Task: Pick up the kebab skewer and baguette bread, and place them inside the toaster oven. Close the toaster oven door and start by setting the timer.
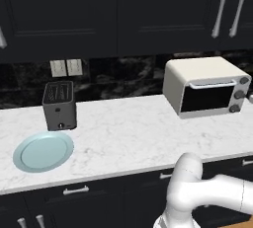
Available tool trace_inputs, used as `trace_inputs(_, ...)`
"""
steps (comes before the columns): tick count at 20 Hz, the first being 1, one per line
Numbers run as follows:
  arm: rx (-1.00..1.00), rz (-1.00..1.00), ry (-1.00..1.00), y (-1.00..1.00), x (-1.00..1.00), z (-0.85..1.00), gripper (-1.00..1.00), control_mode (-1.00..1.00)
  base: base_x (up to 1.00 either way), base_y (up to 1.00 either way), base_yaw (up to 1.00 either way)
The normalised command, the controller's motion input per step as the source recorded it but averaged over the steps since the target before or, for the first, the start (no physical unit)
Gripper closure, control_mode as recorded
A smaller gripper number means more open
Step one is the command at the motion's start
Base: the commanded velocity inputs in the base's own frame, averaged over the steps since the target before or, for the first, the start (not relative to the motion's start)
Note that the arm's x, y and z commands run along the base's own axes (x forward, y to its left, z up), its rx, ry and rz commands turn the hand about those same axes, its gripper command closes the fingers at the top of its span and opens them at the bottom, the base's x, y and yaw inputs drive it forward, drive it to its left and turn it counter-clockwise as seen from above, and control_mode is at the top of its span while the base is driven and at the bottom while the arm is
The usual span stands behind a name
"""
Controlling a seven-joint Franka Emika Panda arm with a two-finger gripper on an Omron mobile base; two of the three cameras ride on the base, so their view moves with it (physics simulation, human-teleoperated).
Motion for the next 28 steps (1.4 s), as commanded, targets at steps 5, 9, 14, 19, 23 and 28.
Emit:
trace_inputs(5,0.0,0.0,0.0,0.0,0.0,0.0,-1.0,1.0,0.18,-0.33,0.0)
trace_inputs(9,0.0,0.0,0.0,0.0,0.0,0.0,-1.0,1.0,0.37,-0.33,0.0)
trace_inputs(14,0.0,0.0,0.0,0.0,0.0,0.0,-1.0,1.0,0.48,-0.19,-0.01)
trace_inputs(19,0.0,0.0,0.0,0.0,0.0,0.0,-1.0,1.0,0.14,-0.05,-0.03)
trace_inputs(23,0.0,0.0,0.0,0.0,0.0,0.0,-1.0,1.0,-0.03,0.0,-0.05)
trace_inputs(28,0.0,0.0,0.0,0.0,0.0,0.0,-1.0,1.0,-0.11,0.0,0.0)
